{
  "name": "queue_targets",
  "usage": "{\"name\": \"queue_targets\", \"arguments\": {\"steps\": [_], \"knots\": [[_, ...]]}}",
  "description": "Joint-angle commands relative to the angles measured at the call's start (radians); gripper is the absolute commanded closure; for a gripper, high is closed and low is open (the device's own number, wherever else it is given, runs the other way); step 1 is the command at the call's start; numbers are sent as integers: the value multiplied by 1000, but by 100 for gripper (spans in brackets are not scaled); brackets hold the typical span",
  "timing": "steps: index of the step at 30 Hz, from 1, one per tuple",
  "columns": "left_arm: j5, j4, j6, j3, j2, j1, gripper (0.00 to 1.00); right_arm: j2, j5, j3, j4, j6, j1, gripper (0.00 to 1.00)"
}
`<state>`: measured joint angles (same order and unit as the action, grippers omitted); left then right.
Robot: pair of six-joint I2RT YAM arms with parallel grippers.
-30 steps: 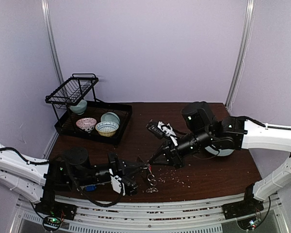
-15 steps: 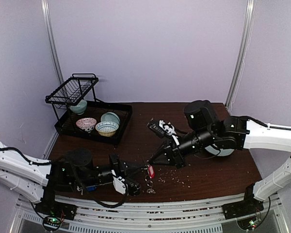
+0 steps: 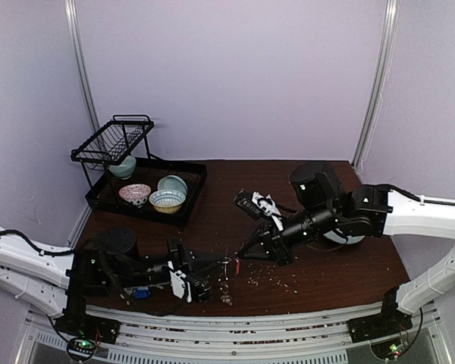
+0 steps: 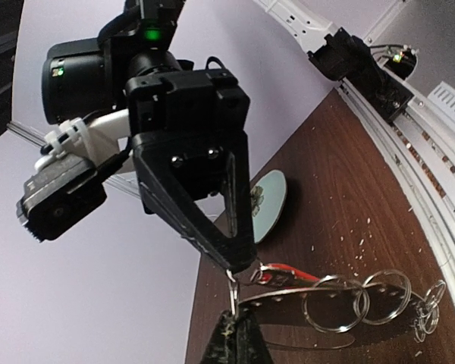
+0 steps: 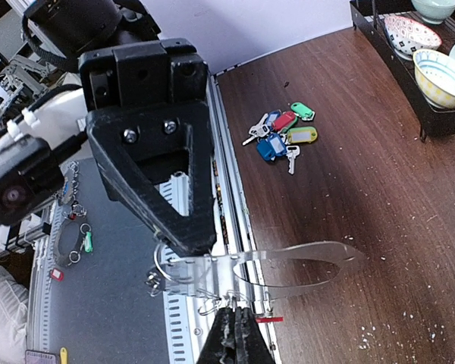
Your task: Put the keys on the keyring
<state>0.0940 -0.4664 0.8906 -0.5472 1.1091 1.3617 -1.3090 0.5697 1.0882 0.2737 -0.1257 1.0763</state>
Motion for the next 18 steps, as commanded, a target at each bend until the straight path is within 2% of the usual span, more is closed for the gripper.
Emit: {"name": "queue_targets", "arguments": {"steps": [1, 3, 6, 11, 18], "knots": [[-190, -37, -230, -43, -41, -47, 100, 79, -32, -49, -48, -3, -5, 100], [-301, -53, -351, -43, -50, -85, 100, 112, -32, -79, -83, -26, -5, 100], [-392, -131, -458, -30, -30, -106, 100, 160, -20, -130, -155, -55, -6, 100], [-470, -269, -555, -35, 18, -112, 100, 215, 6, -166, -202, -80, -4, 100], [-507, -433, -690, -30, 57, -111, 100, 293, 46, -234, -308, -101, 8, 100]]}}
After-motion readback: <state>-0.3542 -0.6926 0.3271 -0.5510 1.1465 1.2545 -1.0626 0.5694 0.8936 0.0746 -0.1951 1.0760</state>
